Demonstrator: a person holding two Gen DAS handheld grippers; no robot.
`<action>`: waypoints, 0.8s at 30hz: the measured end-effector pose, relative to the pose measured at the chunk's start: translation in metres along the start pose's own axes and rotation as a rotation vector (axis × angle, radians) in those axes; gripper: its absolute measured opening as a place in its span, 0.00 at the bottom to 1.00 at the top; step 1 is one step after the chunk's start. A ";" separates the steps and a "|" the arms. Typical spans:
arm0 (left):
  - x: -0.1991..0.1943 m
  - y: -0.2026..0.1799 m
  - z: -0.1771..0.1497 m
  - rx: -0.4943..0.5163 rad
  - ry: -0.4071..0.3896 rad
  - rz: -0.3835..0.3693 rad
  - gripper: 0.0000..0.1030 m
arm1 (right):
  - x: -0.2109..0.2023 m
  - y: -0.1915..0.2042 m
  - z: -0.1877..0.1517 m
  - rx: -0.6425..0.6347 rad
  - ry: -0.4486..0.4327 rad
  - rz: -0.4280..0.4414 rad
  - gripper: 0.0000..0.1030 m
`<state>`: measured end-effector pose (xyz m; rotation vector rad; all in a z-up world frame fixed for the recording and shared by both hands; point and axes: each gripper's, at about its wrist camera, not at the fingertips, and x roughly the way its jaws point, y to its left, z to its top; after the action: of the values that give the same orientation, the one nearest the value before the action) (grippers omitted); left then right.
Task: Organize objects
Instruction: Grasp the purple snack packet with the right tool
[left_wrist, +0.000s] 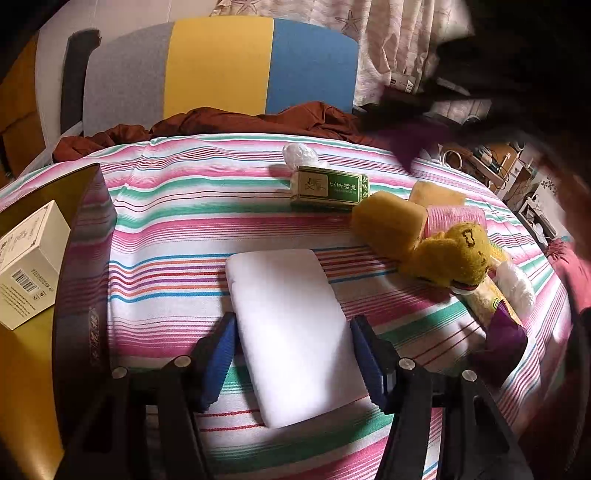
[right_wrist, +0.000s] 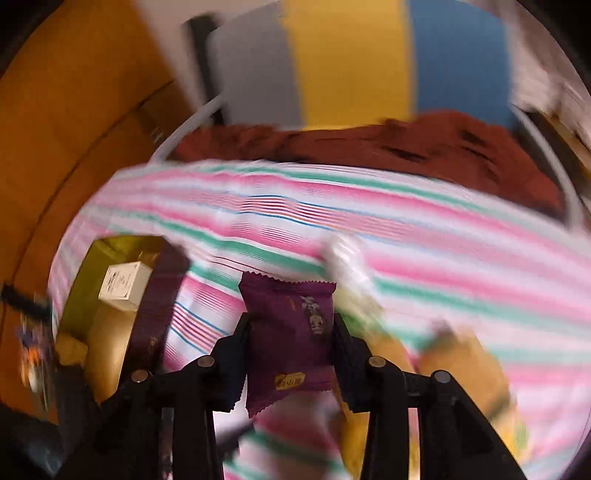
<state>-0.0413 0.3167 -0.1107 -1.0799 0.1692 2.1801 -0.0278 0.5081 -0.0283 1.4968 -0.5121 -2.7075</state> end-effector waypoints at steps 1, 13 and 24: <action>0.000 0.000 0.000 -0.001 0.002 0.000 0.60 | -0.009 -0.007 -0.011 0.045 -0.020 -0.004 0.39; -0.026 -0.014 0.010 0.033 -0.013 0.038 0.57 | -0.020 -0.018 -0.060 0.107 -0.116 -0.062 0.39; -0.097 -0.016 0.023 0.031 -0.117 0.065 0.58 | 0.000 0.006 -0.067 -0.013 -0.055 -0.074 0.39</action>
<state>-0.0058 0.2868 -0.0207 -0.9384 0.1863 2.2843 0.0265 0.4842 -0.0589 1.4712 -0.4477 -2.8088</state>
